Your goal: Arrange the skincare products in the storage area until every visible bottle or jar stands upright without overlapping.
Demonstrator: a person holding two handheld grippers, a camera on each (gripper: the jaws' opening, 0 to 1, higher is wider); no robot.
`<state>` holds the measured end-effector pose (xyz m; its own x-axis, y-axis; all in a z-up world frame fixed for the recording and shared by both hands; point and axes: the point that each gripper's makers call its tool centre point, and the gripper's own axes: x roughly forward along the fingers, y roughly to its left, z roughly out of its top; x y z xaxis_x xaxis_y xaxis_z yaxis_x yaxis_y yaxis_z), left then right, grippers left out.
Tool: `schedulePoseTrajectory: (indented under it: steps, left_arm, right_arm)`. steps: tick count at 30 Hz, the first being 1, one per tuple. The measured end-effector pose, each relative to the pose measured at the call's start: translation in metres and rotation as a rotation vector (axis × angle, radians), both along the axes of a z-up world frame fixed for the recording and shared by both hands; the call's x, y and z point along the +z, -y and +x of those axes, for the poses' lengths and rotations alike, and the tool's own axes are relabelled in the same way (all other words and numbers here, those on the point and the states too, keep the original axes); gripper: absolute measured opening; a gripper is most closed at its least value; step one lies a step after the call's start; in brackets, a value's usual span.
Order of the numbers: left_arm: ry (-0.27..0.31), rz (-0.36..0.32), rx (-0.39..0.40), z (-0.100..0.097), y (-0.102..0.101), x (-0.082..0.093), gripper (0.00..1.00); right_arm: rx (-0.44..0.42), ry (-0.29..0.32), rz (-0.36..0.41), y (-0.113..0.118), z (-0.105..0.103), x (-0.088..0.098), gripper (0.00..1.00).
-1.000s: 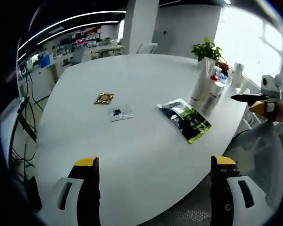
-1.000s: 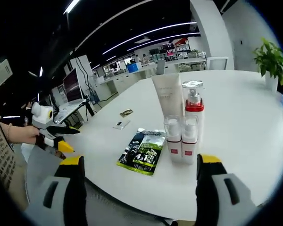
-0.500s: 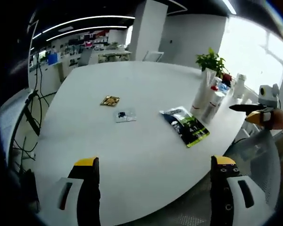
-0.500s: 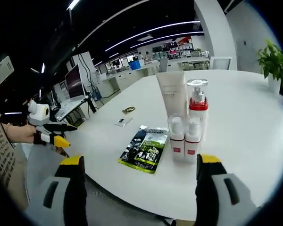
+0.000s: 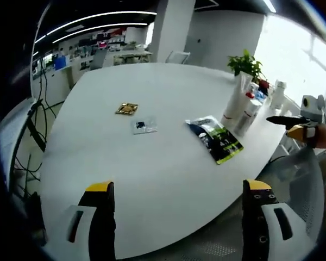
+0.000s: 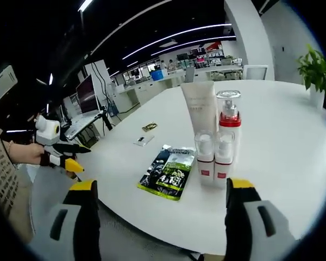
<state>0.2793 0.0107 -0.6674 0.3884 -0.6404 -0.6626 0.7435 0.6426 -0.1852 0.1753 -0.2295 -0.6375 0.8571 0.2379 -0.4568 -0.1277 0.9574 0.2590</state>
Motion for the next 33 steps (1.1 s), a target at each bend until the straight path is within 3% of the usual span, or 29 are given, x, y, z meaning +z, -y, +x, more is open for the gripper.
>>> schedulePoseTrajectory:
  steps: [12,21,33]
  left_arm:
    - [-0.019,0.052,-0.041,0.021,0.019,-0.009,0.91]
    - [0.007,0.065,-0.072,0.056,0.044,-0.01,0.89]
    - [-0.008,0.099,0.064,0.115,0.071,-0.035,0.85]
  right_arm:
    - [-0.006,0.011,0.003,0.002,0.0,0.001,0.97]
    - [0.0,0.004,0.005,-0.001,0.0,0.001,0.97]
    - [-0.011,-0.019,0.0,0.001,0.0,-0.002,0.97]
